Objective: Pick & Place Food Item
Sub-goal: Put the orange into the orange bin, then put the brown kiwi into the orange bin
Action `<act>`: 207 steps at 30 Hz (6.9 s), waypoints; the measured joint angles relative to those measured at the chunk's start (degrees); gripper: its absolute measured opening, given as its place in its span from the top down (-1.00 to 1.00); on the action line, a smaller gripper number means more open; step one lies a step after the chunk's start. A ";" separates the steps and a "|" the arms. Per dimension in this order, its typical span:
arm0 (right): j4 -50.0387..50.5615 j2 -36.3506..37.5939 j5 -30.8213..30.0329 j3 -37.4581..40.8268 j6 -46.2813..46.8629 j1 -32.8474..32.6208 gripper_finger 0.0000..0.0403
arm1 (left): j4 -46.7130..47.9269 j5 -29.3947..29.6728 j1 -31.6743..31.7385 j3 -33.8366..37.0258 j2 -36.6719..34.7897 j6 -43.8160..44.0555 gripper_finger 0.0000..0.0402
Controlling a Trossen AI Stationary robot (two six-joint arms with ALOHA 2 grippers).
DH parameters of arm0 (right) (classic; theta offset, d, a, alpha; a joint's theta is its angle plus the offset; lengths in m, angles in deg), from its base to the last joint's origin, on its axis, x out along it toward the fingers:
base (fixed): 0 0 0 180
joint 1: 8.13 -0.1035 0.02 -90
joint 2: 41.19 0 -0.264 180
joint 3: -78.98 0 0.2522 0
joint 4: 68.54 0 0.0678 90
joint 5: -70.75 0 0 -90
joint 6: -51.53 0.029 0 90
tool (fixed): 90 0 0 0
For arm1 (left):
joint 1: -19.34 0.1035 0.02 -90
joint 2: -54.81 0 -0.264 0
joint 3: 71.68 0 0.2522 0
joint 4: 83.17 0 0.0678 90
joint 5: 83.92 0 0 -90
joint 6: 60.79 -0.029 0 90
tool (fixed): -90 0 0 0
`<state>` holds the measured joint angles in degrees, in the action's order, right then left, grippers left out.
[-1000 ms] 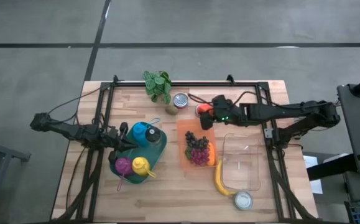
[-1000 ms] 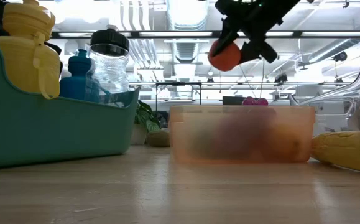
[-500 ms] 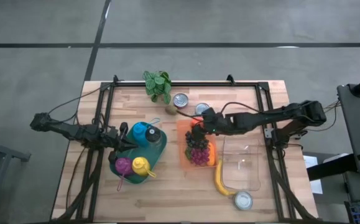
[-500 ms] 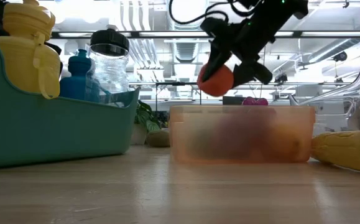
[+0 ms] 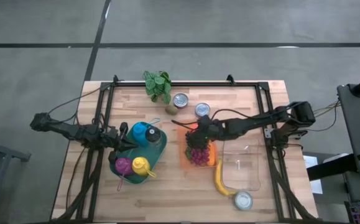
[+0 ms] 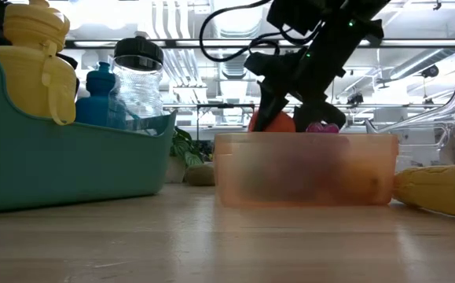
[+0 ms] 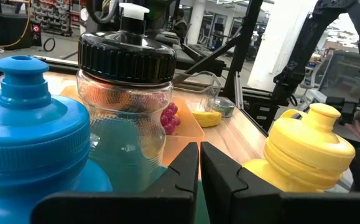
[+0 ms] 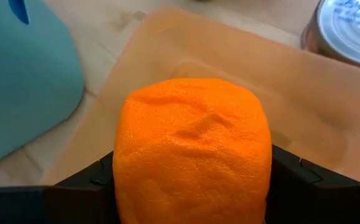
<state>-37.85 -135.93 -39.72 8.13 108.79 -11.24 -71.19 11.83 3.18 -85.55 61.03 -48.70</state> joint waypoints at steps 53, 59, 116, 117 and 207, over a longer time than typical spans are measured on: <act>-1.21 1.21 -0.63 0.10 -1.98 0.00 -0.75 | 0.02 -0.01 -0.02 0.01 0.00 0.01 0.89; -0.82 3.13 -2.47 0.10 -3.16 0.00 -0.75 | 0.01 -0.01 -0.01 0.00 0.00 0.00 0.89; -4.31 -18.53 20.72 -28.94 -47.43 22.78 -0.75 | 0.00 -0.01 -0.01 0.01 0.00 0.00 0.89; -2.00 -20.15 20.94 -31.02 -47.46 22.94 -0.75 | 0.02 -0.01 -0.02 0.01 0.00 0.00 0.89; 9.85 -34.44 24.58 -42.68 -48.39 21.27 0.02 | 0.00 0.00 0.00 0.01 0.37 -0.01 0.89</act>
<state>-28.00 -170.37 -15.14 -34.54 60.40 10.03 -71.19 11.83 3.18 -85.54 61.40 -48.71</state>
